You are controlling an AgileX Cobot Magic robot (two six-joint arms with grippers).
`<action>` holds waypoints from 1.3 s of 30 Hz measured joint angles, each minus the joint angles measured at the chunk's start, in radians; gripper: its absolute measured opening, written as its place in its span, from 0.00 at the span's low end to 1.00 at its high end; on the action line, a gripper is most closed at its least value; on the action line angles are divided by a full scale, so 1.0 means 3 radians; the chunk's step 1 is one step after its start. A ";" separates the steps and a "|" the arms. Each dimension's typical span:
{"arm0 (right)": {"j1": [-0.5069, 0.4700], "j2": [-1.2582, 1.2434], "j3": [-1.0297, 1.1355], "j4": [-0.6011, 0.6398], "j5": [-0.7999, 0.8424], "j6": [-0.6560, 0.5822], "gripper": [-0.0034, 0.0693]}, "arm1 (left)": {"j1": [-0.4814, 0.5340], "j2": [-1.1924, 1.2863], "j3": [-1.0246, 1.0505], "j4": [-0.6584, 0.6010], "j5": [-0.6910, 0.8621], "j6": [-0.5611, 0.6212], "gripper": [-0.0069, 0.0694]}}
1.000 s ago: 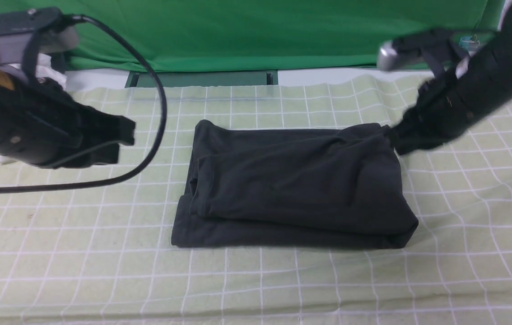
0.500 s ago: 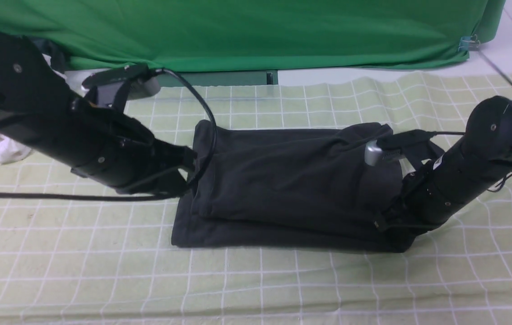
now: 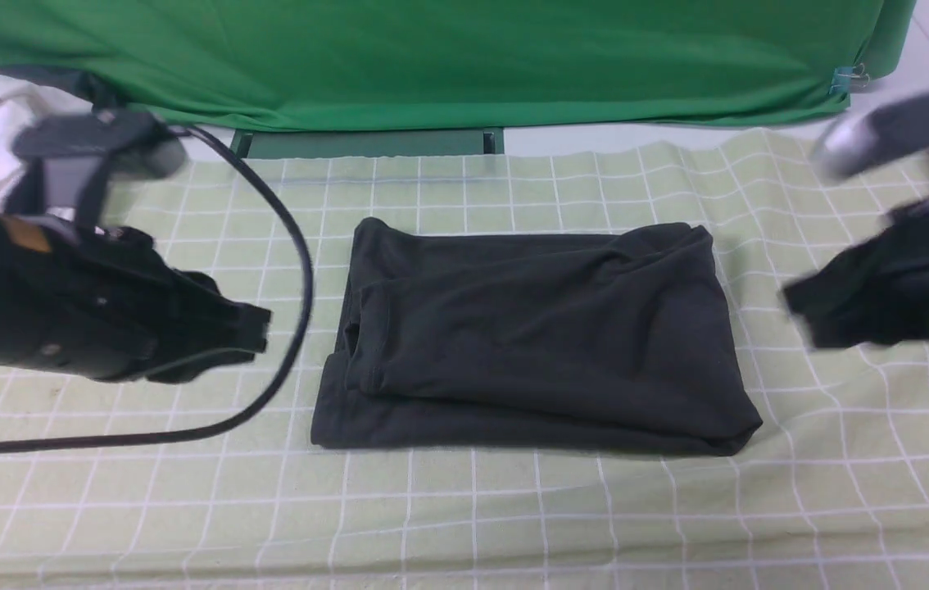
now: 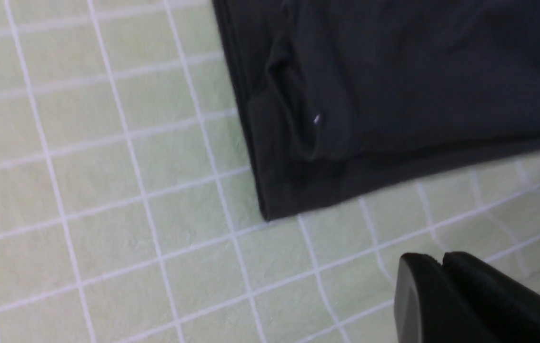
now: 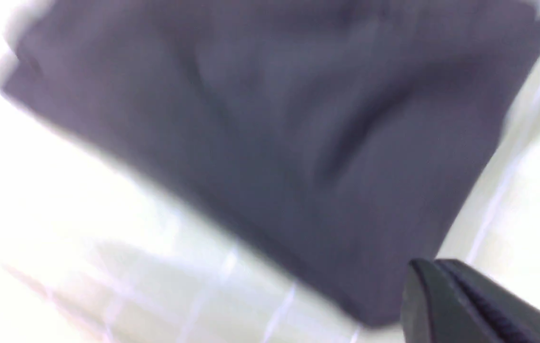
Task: Fold a long-sleeved shirt over a green coffee tablecloth.
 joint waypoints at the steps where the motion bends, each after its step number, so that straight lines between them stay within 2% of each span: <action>1: 0.0000 -0.0251 0.0000 0.0000 -0.0072 0.0000 0.05 | 0.0000 -0.0116 0.0000 0.0000 0.0000 -0.0004 0.14; 8: 0.0000 -0.1632 0.0013 -0.0308 -0.0403 -0.0043 0.05 | 0.0000 -0.0957 0.0004 0.0075 -0.0022 -0.0023 0.14; 13: 0.0000 -0.2088 0.0179 -0.0380 -0.0524 -0.0071 0.05 | 0.0000 -0.1429 0.0107 0.0160 -0.0100 -0.0046 0.14; 19: 0.0000 -0.2742 0.0766 -0.0399 -0.0993 -0.0066 0.04 | 0.0000 -0.2188 0.0708 0.0173 -0.0368 -0.0098 0.14; 26: 0.0000 -0.2958 0.0945 -0.0399 -0.1258 -0.0051 0.07 | 0.0000 -0.2520 0.1188 0.0082 -0.0679 -0.0146 0.14; 34: 0.0000 -0.2962 0.0962 -0.0400 -0.1258 -0.0016 0.13 | 0.0000 -0.2537 0.1204 0.0060 -0.1044 -0.0154 0.14; 39: 0.0000 -0.2962 0.0962 -0.0400 -0.1258 -0.0014 0.16 | 0.0000 -0.2537 0.1204 0.0132 -0.1102 -0.0157 0.14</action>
